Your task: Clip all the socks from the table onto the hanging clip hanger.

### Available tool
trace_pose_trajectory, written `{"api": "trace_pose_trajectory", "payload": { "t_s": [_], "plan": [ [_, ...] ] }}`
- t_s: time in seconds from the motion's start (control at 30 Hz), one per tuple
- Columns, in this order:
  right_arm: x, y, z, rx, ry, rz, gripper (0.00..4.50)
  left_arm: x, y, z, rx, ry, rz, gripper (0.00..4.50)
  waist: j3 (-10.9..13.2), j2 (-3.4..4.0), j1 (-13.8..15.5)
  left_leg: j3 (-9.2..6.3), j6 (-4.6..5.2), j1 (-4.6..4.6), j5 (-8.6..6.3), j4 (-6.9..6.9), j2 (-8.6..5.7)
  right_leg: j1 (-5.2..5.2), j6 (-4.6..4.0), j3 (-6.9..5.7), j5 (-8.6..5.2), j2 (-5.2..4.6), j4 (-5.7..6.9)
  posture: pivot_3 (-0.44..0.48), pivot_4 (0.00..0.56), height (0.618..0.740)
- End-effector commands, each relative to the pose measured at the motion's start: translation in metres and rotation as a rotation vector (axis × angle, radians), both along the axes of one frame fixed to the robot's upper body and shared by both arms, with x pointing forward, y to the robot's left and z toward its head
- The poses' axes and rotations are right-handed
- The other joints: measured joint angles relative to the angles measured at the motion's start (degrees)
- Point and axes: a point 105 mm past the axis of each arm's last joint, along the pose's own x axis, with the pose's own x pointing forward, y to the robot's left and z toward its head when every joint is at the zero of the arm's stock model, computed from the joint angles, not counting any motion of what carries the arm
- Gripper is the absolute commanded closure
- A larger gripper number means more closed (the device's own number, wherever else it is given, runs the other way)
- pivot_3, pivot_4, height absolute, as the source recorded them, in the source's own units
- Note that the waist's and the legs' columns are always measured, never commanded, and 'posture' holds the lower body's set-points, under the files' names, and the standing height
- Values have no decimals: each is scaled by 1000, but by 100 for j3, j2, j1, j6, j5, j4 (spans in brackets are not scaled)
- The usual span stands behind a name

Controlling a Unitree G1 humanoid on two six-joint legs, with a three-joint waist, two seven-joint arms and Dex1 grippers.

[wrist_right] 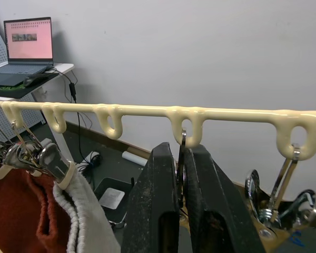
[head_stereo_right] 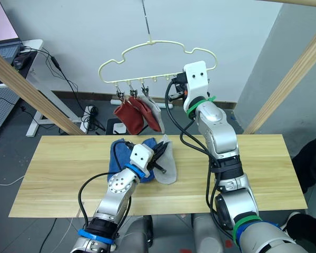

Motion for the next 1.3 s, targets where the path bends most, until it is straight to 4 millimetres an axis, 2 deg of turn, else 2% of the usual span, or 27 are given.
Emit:
{"api": "trace_pose_trajectory", "payload": {
  "t_s": [0.03, 0.57, 1.3],
  "plan": [
    [-9, 3, 20, 33, -67, 31, 4500, 1, -9, 34, -41, -136, -22, 4484, 0, 0, -2, 0, 0, 0, 0, 0, 0, 0, 0, 0, 0, 0, 0, -299, 285, 689],
    [-14, 9, 20, 54, -40, 73, 4500, 44, -30, 75, -2, -243, -31, 4484, 0, 0, -17, 0, 1, -3, 0, -2, -1, -1, 0, -1, 0, 0, -4, -305, 285, 689],
    [-17, 13, 8, 56, 23, 91, 4500, 48, -28, 97, 12, -385, -12, 4484, 0, 0, -21, 0, 1, -7, 0, -5, -1, -5, 0, -3, 0, 0, -5, -300, 277, 689]
  ]
}}
